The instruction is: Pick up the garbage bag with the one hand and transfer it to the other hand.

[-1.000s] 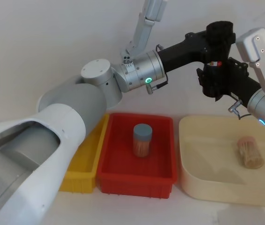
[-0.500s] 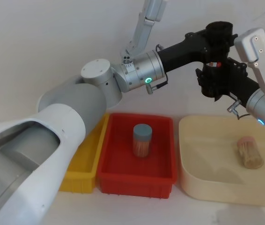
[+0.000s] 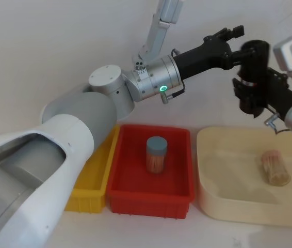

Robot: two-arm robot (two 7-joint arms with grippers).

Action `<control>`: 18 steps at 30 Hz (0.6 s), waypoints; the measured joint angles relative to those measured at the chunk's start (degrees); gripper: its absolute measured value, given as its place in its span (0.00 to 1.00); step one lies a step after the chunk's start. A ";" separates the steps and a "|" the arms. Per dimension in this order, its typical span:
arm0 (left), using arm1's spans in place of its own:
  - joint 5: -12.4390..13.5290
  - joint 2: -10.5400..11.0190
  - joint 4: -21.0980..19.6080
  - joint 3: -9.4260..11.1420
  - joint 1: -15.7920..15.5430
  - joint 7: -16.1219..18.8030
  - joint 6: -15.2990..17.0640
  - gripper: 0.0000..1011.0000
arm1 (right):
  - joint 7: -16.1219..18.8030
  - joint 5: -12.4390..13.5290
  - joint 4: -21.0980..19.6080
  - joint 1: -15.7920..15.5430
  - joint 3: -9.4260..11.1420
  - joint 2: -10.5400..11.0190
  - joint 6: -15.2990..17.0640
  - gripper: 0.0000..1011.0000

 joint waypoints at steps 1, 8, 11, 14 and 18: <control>0.00 0.00 0.00 0.00 0.00 0.00 0.00 0.99 | -0.47 -0.07 0.36 -0.15 0.50 0.15 0.12 0.56; 0.01 0.00 0.01 0.00 0.00 0.00 0.00 0.99 | -2.29 -0.22 1.90 -0.86 2.47 0.68 0.55 0.56; 0.00 0.00 0.01 0.00 0.00 0.00 0.00 0.99 | -3.25 -0.26 3.01 -1.17 3.61 0.91 0.74 0.56; 0.01 0.00 0.01 0.00 0.00 0.00 0.00 0.99 | -4.36 -0.28 4.18 -1.43 4.76 1.11 0.86 0.56; 0.01 0.00 0.01 0.00 0.00 0.00 0.00 0.99 | -6.01 -0.30 6.35 -1.64 6.53 1.35 0.94 0.66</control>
